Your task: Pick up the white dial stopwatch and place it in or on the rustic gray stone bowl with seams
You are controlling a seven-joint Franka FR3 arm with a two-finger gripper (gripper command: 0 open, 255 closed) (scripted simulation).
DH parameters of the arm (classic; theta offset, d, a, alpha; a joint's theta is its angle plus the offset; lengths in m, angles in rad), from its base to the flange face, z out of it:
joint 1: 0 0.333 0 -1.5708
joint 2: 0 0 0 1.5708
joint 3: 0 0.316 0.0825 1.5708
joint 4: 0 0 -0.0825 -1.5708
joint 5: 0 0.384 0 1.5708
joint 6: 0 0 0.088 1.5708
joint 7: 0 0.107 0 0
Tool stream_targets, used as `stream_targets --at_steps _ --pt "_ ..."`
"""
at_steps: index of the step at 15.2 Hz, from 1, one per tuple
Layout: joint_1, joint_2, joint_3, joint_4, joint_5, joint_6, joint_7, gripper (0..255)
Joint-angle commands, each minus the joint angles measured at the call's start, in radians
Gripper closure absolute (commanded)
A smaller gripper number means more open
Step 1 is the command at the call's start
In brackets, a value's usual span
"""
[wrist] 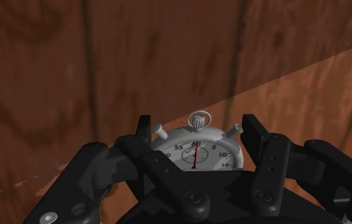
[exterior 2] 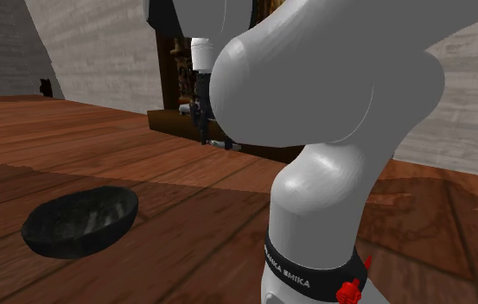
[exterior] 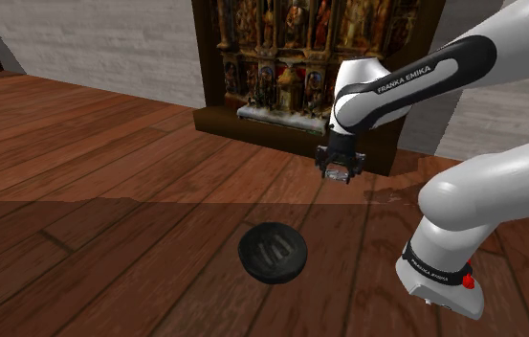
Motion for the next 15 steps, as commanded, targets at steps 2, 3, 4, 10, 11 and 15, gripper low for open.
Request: stream_targets --at_steps 2,3,4,10,11,15 --pt "0.025 -0.032 0.019 0.014 0.017 -0.045 0.031 255" --pt "0.048 -0.037 0.042 0.014 0.036 -0.051 0.060 255" --pt "0.071 -0.041 0.065 0.016 0.055 -0.055 0.089 255" --pt "0.186 -0.018 0.206 0.061 0.158 -0.066 0.263 255" --pt "0.201 -0.008 0.231 0.073 0.172 -0.065 0.292 255" --pt "0.244 0.048 0.328 0.135 0.218 -0.057 0.404 255"
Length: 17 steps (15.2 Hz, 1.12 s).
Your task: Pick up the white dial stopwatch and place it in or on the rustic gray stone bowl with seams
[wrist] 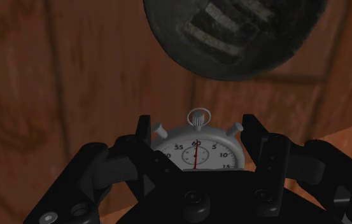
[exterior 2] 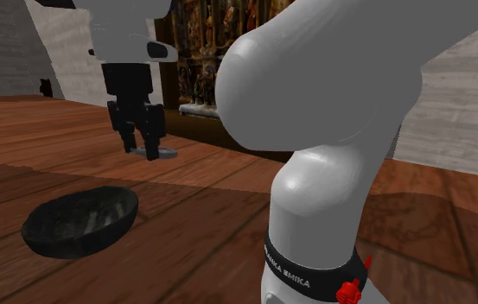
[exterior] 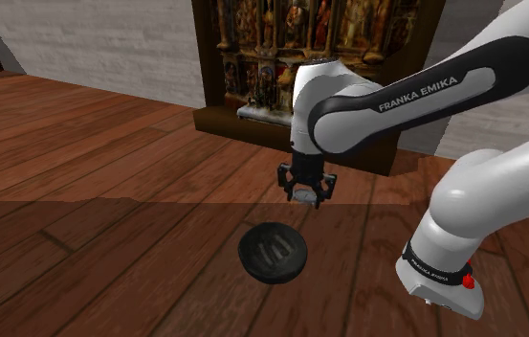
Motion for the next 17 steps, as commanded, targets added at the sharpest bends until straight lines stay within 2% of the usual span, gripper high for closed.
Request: stream_targets --at_steps 1,5,9,17 --pt "0.016 0.034 0.049 0.038 0.018 0.005 0.058 255" --pt "0.026 0.112 0.150 0.122 0.035 0.019 0.170 255" --pt "0.012 0.195 0.247 0.210 0.025 0.033 0.276 255" --pt "-0.019 0.288 0.313 0.159 0.018 0.175 0.295 255"
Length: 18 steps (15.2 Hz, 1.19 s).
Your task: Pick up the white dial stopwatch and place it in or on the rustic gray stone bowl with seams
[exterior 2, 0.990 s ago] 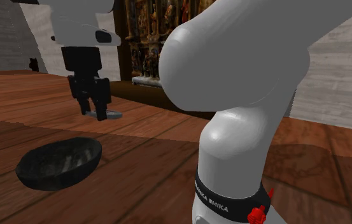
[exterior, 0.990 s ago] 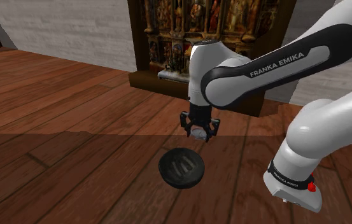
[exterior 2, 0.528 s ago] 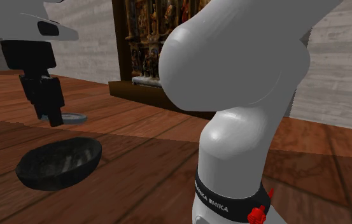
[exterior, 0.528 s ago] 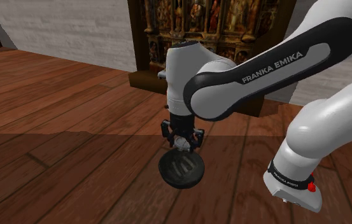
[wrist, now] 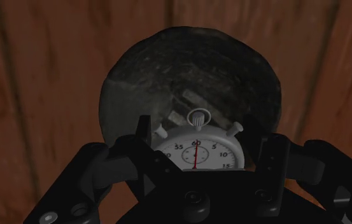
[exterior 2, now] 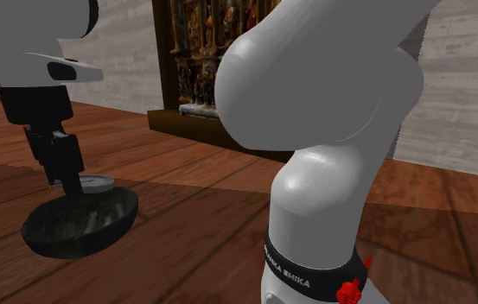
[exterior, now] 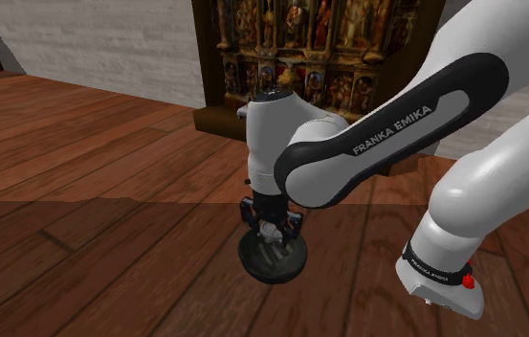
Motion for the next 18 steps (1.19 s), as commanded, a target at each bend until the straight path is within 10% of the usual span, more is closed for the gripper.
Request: stream_targets --at_steps 1,14,15,18 --pt "-0.009 0.025 0.018 -0.012 -0.004 0.037 0.006 255" --pt "-0.050 0.110 0.073 -0.038 -0.037 0.143 0.037 255" --pt "-0.050 0.110 0.073 -0.038 -0.037 0.143 0.037 0" --pt "-0.050 0.110 0.073 -0.038 -0.037 0.143 0.037 0"
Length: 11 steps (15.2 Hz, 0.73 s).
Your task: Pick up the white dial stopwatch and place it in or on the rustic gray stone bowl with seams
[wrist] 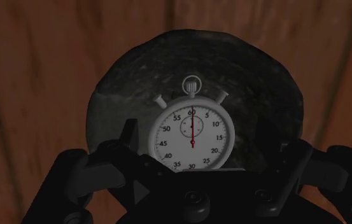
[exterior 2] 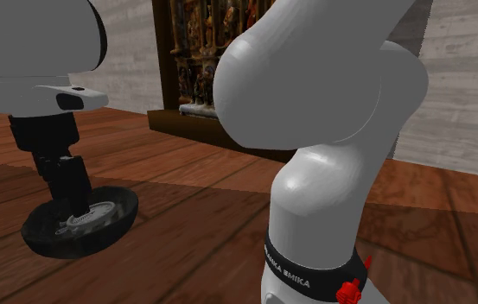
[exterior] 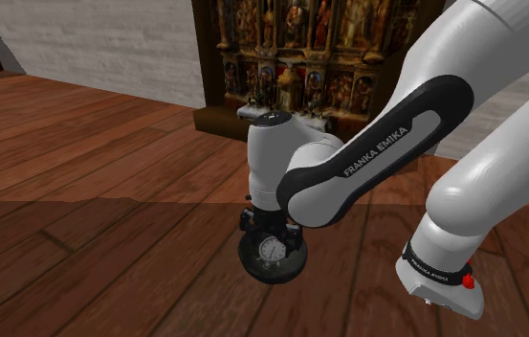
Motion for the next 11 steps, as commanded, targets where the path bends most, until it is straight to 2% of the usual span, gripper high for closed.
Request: stream_targets --at_steps 1,2,6,11 --pt "0.000 0.000 0.000 0.000 0.000 0.000 0.000 0" --pt "0.000 0.000 0.000 0.000 0.000 0.000 0.000 0" --pt "0.058 -0.137 -0.088 0.050 0.043 -0.179 -0.043 0" --pt "0.059 -0.137 -0.089 0.050 0.043 -0.179 -0.043 0"
